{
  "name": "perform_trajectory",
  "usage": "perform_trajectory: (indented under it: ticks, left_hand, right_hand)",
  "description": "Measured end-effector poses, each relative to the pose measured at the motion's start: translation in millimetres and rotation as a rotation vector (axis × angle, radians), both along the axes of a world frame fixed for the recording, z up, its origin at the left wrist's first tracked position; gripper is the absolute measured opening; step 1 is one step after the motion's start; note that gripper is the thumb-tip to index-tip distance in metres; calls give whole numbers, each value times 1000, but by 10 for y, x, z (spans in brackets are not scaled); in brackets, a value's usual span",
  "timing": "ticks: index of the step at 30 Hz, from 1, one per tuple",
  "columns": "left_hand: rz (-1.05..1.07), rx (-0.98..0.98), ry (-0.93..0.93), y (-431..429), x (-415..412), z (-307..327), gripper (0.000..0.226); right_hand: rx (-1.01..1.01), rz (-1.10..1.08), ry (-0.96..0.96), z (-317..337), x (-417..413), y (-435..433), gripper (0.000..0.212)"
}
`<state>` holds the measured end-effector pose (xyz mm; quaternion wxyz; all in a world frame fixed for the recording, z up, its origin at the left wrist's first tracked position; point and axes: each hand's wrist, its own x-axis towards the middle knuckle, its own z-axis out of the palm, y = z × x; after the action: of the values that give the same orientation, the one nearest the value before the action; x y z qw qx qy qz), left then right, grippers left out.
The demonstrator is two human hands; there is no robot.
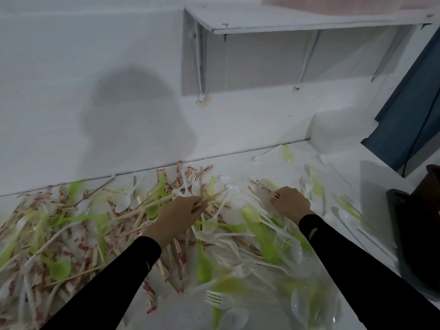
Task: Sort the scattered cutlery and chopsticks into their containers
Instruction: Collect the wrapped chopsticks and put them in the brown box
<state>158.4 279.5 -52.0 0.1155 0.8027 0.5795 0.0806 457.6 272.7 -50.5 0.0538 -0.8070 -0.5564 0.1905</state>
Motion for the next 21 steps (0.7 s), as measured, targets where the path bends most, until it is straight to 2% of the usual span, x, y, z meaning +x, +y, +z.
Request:
perform_trajectory:
  ticks: [6,12,16,19,21]
  left_hand:
    - [8,38,-33,27,100,9,35]
    - [-41,-23,-88,55,140,-28,20]
    - [-40,-70,-118,46,183,42,34]
    - [-81,-54,-34,64,222,72,40]
    - [-155,-34,57,74,254,59,39]
  right_hand:
    - [45,70,84,-72,13,-6,33]
    - [94,75,77,-146,-123,138,39]
    - [55,75,39,-189,-221,242,36]
    - [75,60,82,-175,-239,276,32]
    - [146,0,210,-146,-222,273,33]
